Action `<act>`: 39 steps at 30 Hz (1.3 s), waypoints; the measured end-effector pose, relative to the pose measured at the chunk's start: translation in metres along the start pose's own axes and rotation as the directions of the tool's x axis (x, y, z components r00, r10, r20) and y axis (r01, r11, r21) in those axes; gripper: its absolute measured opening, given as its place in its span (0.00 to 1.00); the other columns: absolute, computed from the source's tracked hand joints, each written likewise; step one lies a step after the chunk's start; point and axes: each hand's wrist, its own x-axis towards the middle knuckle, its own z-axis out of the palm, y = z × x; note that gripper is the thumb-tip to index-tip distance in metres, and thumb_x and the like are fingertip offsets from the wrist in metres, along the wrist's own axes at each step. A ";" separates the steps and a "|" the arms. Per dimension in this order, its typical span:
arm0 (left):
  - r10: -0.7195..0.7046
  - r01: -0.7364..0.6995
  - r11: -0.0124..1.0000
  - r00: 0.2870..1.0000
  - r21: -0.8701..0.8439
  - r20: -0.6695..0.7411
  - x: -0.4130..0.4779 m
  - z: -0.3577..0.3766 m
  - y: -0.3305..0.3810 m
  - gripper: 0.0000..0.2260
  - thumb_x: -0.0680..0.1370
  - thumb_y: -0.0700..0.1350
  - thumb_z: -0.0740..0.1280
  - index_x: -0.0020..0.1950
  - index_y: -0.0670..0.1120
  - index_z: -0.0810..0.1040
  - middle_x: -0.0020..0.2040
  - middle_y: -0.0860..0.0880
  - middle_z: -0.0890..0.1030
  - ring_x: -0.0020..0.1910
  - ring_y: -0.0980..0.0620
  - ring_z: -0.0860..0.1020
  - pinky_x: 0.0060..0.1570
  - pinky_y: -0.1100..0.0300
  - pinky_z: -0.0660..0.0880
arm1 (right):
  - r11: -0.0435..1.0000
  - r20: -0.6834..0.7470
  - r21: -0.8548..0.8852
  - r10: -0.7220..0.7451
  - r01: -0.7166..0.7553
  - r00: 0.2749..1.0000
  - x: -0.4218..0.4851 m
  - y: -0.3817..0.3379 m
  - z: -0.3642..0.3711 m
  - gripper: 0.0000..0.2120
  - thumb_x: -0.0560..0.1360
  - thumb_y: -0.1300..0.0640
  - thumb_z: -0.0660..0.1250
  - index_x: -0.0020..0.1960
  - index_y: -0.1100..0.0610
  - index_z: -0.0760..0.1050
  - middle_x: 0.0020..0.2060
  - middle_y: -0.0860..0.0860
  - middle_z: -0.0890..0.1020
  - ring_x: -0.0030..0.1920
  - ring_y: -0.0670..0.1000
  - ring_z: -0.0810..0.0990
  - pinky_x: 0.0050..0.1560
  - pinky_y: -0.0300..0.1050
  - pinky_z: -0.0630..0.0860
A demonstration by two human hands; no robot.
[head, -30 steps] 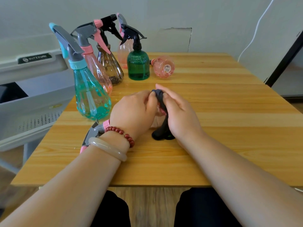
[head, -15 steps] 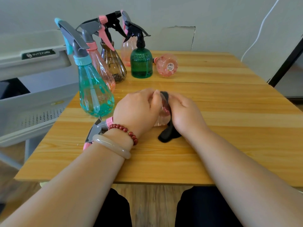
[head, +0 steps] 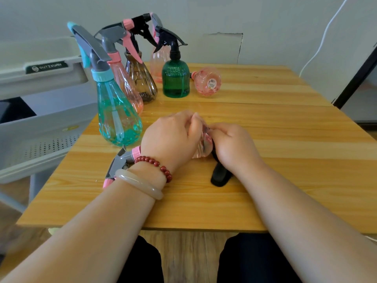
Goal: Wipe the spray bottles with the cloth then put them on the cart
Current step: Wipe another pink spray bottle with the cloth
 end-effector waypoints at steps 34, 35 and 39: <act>-0.014 0.015 1.000 0.999 -0.017 0.041 0.003 -0.004 -0.001 0.14 0.84 0.53 0.53 0.47 0.54 0.77 0.35 0.55 0.75 0.36 0.52 0.75 0.31 0.61 0.66 | 0.950 0.041 0.177 0.255 -0.258 0.966 -0.020 -0.039 0.009 0.22 0.85 0.45 0.45 0.77 0.45 0.60 0.76 0.46 0.64 0.76 0.49 0.60 0.71 0.41 0.57; -0.023 0.024 0.999 0.999 -0.021 0.042 0.004 -0.005 -0.001 0.15 0.83 0.53 0.53 0.49 0.54 0.79 0.36 0.55 0.76 0.36 0.53 0.75 0.31 0.61 0.67 | 0.954 0.051 0.151 0.254 -0.259 0.966 -0.019 -0.040 0.009 0.22 0.85 0.45 0.44 0.77 0.45 0.59 0.76 0.46 0.64 0.76 0.50 0.59 0.72 0.42 0.56; -0.036 0.039 0.998 0.997 -0.057 0.064 0.005 -0.007 0.000 0.17 0.83 0.53 0.53 0.52 0.55 0.81 0.41 0.53 0.81 0.40 0.52 0.78 0.35 0.62 0.71 | 0.959 0.028 0.148 0.241 -0.242 0.970 -0.029 -0.037 0.005 0.23 0.84 0.44 0.44 0.73 0.46 0.67 0.68 0.46 0.73 0.68 0.47 0.68 0.54 0.36 0.60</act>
